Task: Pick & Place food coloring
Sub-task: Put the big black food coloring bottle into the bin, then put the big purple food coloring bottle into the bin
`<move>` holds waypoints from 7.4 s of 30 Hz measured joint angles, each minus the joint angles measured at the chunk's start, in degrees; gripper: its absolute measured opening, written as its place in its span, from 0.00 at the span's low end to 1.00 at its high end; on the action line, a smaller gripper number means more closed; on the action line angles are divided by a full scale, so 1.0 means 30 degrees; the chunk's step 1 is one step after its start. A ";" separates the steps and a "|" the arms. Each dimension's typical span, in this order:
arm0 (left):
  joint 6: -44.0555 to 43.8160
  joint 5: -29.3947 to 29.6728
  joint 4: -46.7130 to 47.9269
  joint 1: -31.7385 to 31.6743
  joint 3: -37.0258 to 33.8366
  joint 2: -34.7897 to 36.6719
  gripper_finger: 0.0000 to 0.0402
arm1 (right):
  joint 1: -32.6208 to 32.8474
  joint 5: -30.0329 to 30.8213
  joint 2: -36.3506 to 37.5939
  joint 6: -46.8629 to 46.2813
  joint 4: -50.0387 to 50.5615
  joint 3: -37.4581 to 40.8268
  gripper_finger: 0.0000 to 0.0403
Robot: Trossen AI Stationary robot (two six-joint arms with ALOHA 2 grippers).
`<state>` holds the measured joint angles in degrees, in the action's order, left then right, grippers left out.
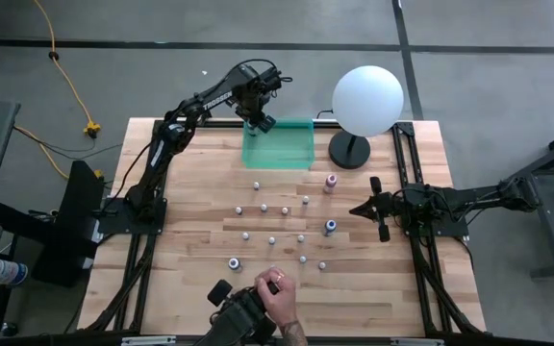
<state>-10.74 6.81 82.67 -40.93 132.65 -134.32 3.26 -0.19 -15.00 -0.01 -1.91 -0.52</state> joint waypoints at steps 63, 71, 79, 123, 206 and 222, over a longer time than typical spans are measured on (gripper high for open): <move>0.5015 -0.3402 0.2422 0.5530 -0.4854 1.3292 0.43 | -0.0002 0.0000 0.0000 0.0005 -0.0007 -0.0001 0.00; 0.3517 -0.3511 0.0181 0.9136 -1.4140 1.9783 0.43 | -0.0002 0.0000 0.0004 0.0004 -0.0007 -0.0002 0.00; 0.2496 -0.4643 -0.3634 1.2527 -2.0405 2.3465 0.43 | 0.0000 0.0000 0.0001 0.0001 -0.0007 -0.0005 0.00; -0.0444 -0.3460 -0.7117 2.2032 -1.6486 1.3612 0.43 | -0.0003 -0.0004 0.0007 0.0003 0.0007 -0.0006 0.00; -0.5799 -0.4172 -0.4393 2.1886 -1.4787 0.9078 0.41 | 0.0001 0.0000 0.0000 0.0001 0.0000 -0.0006 0.00; -0.5650 -0.4146 -0.4500 2.1879 -1.4772 0.9107 0.25 | 0.0001 0.0000 0.0000 0.0000 -0.0002 -0.0006 0.00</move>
<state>-27.69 -5.63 69.17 24.71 88.33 -107.00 3.27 -0.19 -15.00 -0.01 -1.92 -0.54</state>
